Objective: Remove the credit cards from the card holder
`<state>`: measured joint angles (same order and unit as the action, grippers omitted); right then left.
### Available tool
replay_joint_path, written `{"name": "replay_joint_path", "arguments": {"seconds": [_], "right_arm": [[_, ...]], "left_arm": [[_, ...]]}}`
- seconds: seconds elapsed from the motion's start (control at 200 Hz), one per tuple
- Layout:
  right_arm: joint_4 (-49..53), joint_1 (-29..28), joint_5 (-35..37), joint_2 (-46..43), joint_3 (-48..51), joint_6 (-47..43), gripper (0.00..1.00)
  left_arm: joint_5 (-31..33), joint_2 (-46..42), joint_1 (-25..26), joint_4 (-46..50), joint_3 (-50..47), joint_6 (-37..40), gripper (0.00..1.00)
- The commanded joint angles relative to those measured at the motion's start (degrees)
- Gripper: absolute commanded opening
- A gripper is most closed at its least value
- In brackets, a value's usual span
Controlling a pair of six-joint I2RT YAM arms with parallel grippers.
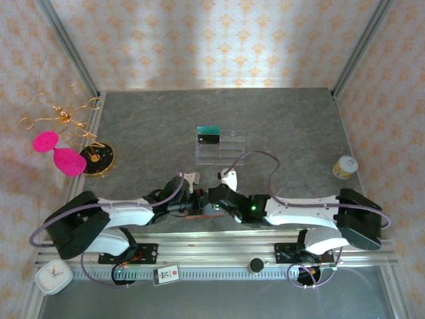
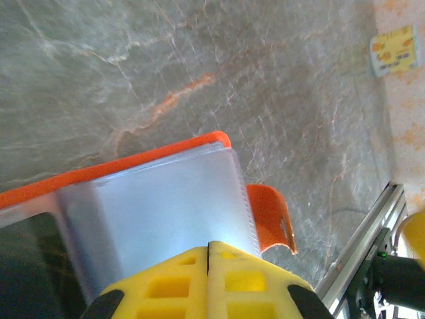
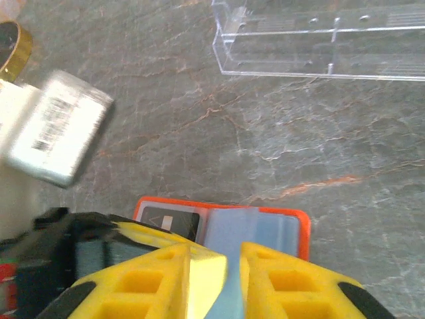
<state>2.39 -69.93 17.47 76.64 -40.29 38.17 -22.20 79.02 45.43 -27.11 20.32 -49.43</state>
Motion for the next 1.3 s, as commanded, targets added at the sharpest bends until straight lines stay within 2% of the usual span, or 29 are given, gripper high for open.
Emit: {"name": "replay_joint_path", "arguments": {"seconds": [0.0, 0.105, 0.175, 0.285, 0.556, 0.656, 0.751, 0.831, 0.961, 1.091, 1.296], "right_arm": [[1.18, 0.22, 1.53, -2.16, 2.31, 0.26, 0.2], [-2.35, 1.33, -4.02, -1.79, 4.17, -0.25, 0.11], [-5.6, 4.17, -10.15, -0.57, 5.11, -0.51, 0.0], [-10.74, 6.69, -15.89, 1.41, 6.04, -1.22, 0.0], [-12.18, 8.88, -19.63, 8.01, 7.52, 2.05, 0.0], [-11.56, 8.93, -19.03, 11.6, 8.37, 3.76, 0.0], [-10.92, 9.03, -17.61, 14.27, 9.66, 4.86, 0.0], [-10.89, 9.02, -17.35, 14.31, 10.39, 5.86, 0.0], [-10.64, 9.03, -16.07, 12.11, 10.92, 6.07, 0.0], [-7.77, 9.02, -14.35, 11.02, 9.74, 5.81, 0.0], [-6.49, 9.04, -14.05, 9.24, 9.48, 6.47, 0.0]], "left_arm": [[-1.8, 4.08, 0.45, -1.33, 2.76, 1.3, 0.0], [-1.97, 5.95, 0.46, -2.24, 3.28, 1.09, 0.0], [-1.91, 6.3, 0.46, -2.48, 3.25, 1.0, 0.0], [-1.96, 6.15, 0.49, -2.97, 2.59, 0.58, 0.0], [-1.8, 5.09, 0.45, -2.5, 2.45, 1.0, 0.0], [-0.77, 3.08, 0.46, -1.18, 2.09, 0.98, 0.0], [2.07, -2.7, 0.46, 2.31, 0.41, 0.73, 0.0], [4.97, -8.94, 0.3, 6.64, -1.49, 1.31, 0.04], [7.6, -15.74, -1.7, 12.46, -4.33, 2.7, 0.03], [7.35, -17.91, -4.64, 12.32, -7.73, 2.63, 0.01], [8.11, -16.6, -5.52, 11.0, -9.64, 3.3, 0.0]]}}
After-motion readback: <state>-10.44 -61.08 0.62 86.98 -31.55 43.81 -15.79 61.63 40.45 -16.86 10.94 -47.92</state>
